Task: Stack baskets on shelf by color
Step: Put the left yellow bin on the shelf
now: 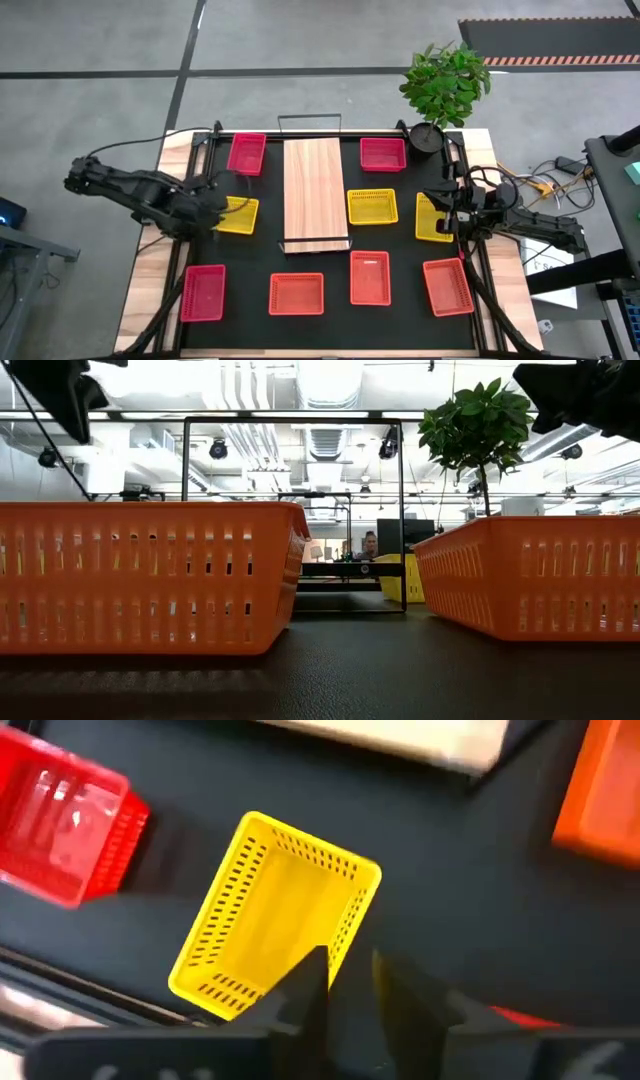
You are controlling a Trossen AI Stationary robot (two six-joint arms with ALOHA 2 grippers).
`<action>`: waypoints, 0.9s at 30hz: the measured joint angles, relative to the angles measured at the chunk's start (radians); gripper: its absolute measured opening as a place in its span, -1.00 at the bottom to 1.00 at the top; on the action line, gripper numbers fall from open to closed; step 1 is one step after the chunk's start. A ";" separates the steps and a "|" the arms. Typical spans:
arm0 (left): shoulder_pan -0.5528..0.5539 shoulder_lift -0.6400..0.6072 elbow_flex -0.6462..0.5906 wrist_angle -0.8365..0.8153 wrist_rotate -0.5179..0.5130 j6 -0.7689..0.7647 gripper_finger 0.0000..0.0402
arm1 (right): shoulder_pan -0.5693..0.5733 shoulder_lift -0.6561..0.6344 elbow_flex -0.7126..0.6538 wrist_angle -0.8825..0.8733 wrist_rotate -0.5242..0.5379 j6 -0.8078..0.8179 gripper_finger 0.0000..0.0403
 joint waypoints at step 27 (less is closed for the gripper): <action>0.009 0.381 -0.304 0.216 0.011 0.344 -0.18 | 0.000 0.000 0.001 -0.010 -0.005 0.028 -0.47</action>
